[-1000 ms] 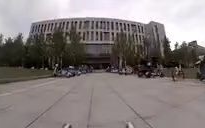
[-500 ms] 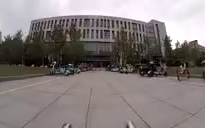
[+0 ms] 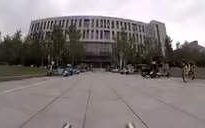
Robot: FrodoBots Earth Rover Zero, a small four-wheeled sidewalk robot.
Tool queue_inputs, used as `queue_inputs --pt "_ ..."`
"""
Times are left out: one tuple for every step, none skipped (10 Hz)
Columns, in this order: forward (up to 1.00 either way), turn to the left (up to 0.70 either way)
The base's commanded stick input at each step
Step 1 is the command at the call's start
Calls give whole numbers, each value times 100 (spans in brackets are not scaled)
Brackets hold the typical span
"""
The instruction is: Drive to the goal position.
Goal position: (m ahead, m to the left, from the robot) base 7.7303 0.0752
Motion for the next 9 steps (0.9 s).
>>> queue_inputs --pt "70 0" --pt "70 0" --pt "70 0" --pt "70 0" --pt "70 0" --pt "70 0" --pt "70 0" --pt "70 0" --pt "70 0"
